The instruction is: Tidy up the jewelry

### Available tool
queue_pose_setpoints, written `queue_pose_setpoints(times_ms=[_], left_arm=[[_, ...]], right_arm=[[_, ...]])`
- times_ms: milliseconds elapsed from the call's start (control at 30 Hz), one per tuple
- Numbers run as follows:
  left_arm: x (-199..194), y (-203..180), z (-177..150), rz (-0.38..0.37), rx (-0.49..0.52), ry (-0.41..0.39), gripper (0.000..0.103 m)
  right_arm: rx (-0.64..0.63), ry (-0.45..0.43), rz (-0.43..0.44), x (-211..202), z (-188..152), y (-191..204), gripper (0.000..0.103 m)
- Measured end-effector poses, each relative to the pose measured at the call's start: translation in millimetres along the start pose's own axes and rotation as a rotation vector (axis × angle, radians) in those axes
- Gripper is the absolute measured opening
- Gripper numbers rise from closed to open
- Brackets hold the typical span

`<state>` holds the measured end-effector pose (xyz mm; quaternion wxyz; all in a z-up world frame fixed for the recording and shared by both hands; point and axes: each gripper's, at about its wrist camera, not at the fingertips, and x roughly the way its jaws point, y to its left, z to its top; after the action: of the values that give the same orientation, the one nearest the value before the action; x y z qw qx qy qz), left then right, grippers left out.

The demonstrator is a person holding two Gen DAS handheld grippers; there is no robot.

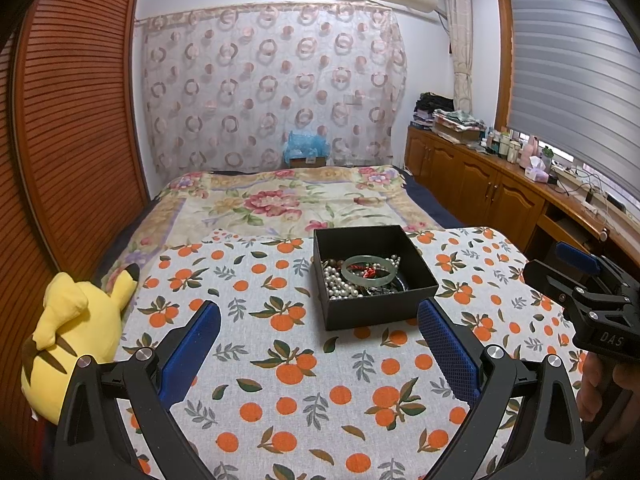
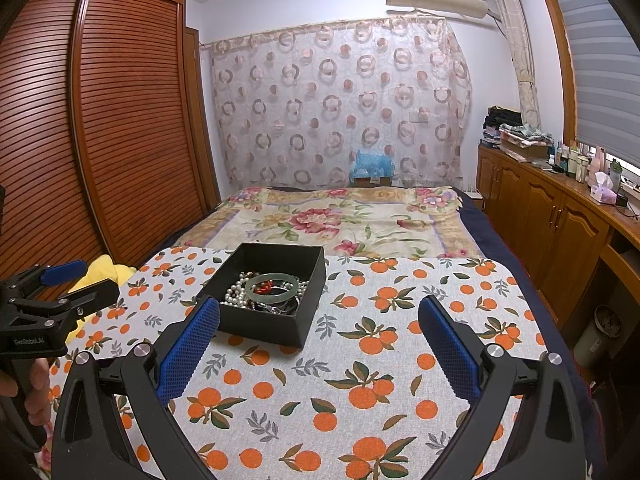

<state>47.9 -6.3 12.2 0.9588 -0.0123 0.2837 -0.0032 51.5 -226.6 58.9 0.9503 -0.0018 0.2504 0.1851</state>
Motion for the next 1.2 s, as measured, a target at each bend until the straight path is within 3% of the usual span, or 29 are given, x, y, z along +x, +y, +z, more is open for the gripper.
queue_pose_setpoints(times_ms=[1200], left_arm=[[-3.4, -4.3, 3.0, -0.007, -0.004, -0.003, 0.095]], right_arm=[[0.002, -0.001, 0.0, -0.1, -0.9, -1.0, 0.1]])
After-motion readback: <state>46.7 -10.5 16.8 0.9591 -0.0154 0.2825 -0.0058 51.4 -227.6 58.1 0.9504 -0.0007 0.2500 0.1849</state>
